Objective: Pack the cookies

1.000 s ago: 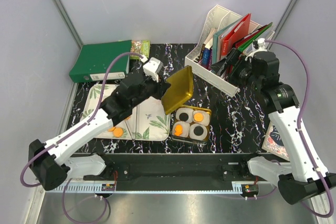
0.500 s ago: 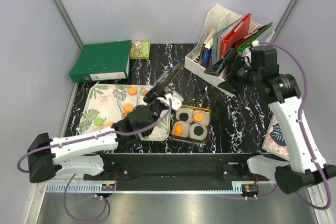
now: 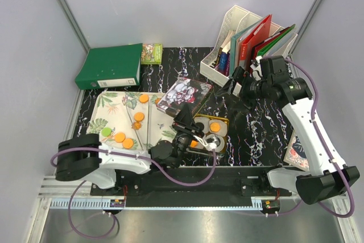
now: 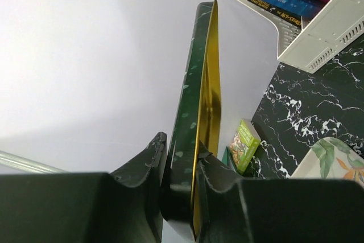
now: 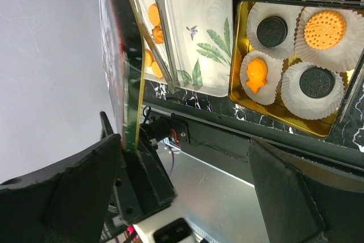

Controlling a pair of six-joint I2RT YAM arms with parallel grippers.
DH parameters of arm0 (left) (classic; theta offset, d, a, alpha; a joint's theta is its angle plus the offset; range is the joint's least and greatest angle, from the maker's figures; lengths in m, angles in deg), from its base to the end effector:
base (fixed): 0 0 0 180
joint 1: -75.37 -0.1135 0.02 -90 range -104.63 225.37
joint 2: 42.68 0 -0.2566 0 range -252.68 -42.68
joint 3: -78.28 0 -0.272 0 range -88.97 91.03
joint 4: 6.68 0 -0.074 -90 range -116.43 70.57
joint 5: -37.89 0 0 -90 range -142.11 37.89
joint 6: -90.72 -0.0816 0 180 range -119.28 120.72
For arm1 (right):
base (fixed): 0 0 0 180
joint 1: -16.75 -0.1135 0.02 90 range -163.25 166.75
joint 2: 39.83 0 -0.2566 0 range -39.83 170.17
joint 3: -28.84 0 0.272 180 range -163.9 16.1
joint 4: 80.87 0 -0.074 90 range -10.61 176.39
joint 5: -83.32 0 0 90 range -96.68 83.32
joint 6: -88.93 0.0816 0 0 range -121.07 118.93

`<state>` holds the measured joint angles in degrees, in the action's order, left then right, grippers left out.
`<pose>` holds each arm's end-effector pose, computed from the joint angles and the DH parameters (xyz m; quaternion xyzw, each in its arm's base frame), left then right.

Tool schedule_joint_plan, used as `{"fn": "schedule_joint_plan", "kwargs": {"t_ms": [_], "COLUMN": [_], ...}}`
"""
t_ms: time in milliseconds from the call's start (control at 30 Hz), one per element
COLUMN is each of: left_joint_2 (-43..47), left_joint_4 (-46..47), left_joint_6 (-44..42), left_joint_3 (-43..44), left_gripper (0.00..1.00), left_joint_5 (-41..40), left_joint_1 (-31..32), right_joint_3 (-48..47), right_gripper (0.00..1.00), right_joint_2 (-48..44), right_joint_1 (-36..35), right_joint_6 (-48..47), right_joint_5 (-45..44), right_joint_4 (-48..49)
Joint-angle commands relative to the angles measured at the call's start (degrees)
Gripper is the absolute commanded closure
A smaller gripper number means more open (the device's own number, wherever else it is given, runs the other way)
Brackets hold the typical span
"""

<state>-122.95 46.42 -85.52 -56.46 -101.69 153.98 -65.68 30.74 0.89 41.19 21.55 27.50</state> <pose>0.1241 -0.3015 0.2498 0.4837 0.4067 0.2945 0.7169 0.2602 0.1140 0.3580 0.1208 0.9006 0.3688 0.1955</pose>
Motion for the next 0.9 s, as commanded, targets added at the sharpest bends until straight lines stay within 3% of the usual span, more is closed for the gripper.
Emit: {"fn": "schedule_joint_plan", "kwargs": {"t_ms": [0,533,700,833,867], "left_joint_2": [-4.01,-6.74,-9.29,-10.34,-10.43], "left_joint_4": [16.32,17.21,20.72,22.48,22.83], "left_joint_6": [-9.91,-10.0,-12.37,-12.9,-12.73], "left_joint_3": [1.76,4.49,5.54,5.63,5.63], "left_gripper": [1.0,1.0,1.0,1.0,1.0], "left_joint_5": [-1.13,-2.19,-1.66,-1.22,-1.22], "left_joint_1": [1.55,6.11,6.56,6.73,6.73], "right_joint_3": [0.83,6.37,7.68,8.83,9.0], "right_gripper": [0.0,0.02,0.25,0.61,0.64], "right_joint_2": [-0.17,4.49,5.64,5.64,5.55], "right_joint_1": [0.3,0.21,0.21,0.21,0.21], "right_joint_6": [-0.95,2.39,2.12,2.3,2.39], "right_joint_5": [2.45,9.3,10.0,9.83,9.74], "right_joint_4": [4.57,16.88,18.19,19.17,19.34]}}
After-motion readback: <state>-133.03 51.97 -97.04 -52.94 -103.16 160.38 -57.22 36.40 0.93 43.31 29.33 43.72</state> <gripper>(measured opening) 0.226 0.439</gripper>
